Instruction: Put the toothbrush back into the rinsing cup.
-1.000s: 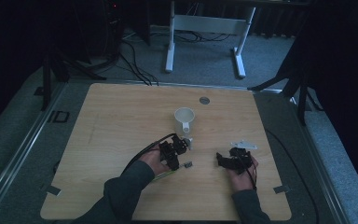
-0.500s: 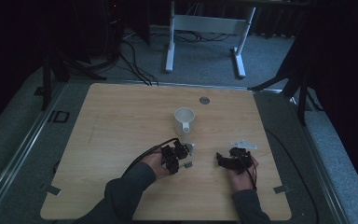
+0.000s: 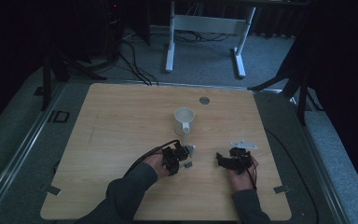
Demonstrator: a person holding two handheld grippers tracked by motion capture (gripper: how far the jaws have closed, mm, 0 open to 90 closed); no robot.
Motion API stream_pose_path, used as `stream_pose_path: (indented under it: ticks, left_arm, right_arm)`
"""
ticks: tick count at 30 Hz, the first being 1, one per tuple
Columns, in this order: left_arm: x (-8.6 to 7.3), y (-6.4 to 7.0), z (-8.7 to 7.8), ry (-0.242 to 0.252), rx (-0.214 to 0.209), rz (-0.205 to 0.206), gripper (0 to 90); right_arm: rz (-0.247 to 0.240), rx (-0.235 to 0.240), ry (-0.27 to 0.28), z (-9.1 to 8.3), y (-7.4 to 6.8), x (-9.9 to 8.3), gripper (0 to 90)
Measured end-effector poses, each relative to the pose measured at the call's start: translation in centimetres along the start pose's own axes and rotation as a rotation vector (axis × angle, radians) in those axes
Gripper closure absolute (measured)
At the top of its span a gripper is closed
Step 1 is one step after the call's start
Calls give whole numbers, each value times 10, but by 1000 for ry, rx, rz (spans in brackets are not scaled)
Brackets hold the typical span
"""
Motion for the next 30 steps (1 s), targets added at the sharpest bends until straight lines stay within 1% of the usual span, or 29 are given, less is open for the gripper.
stream_pose_path:
  ticks: [7, 11, 14, 19, 22, 23, 27, 30]
  left_arm:
    - [1, 0, 2, 0, 2, 5, 804]
    - [0, 0, 1, -1, 10, 16, 816]
    - [-1, -1, -1, 12, 5, 14, 818]
    - [-4, -5, -10, 60, -5, -8, 818]
    - [-7, -9, -15, 82, -18, -21, 818]
    - [-7, -10, -16, 94, -24, -31, 818]
    - [-10, -15, -21, 121, -27, -48, 818]
    - [-13, -17, -27, 150, -43, -63, 818]
  right_arm:
    - [0, 0, 0, 0, 0, 0, 184]
    - [0, 0, 0, 0, 0, 0, 184]
    - [0, 0, 0, 0, 0, 0, 184]
    - [0, 0, 0, 0, 0, 0, 184]
    - [0, 0, 0, 0, 0, 0, 184]
    - [0, 0, 0, 0, 0, 0, 184]
    - [0, 0, 0, 0, 0, 0, 184]
    - [-1, 0, 0, 0, 0, 0, 184]
Point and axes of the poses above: each handheld gripper's, and its own axes: z roughly forward along the jaws, x roughly out of its top, y roughly to its right, the point moved 7 cm from there along z, roughly forward along the jaws, and after that the axes turned 13 degrees about -y, right-handed, at the moved point
